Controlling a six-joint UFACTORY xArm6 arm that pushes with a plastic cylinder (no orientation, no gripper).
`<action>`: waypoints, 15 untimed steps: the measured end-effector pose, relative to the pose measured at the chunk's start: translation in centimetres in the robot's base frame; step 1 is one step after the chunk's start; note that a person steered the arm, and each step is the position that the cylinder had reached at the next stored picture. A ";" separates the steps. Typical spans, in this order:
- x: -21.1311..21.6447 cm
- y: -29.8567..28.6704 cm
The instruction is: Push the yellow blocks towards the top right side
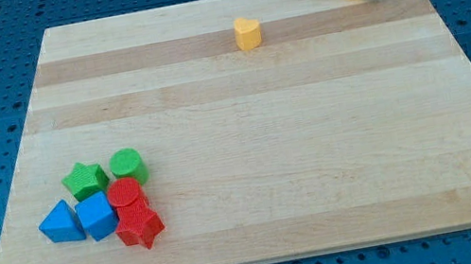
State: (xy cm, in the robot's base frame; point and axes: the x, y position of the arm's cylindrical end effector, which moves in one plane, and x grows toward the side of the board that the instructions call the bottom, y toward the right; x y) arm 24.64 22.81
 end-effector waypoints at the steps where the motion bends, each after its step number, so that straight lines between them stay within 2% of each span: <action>1: 1.2 0.0; 2: 4.6 -0.2; 4: 8.4 -6.5; 8: 9.0 -25.1; 10: 5.4 -24.4; 15: 5.1 -10.3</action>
State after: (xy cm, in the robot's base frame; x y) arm 29.70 12.52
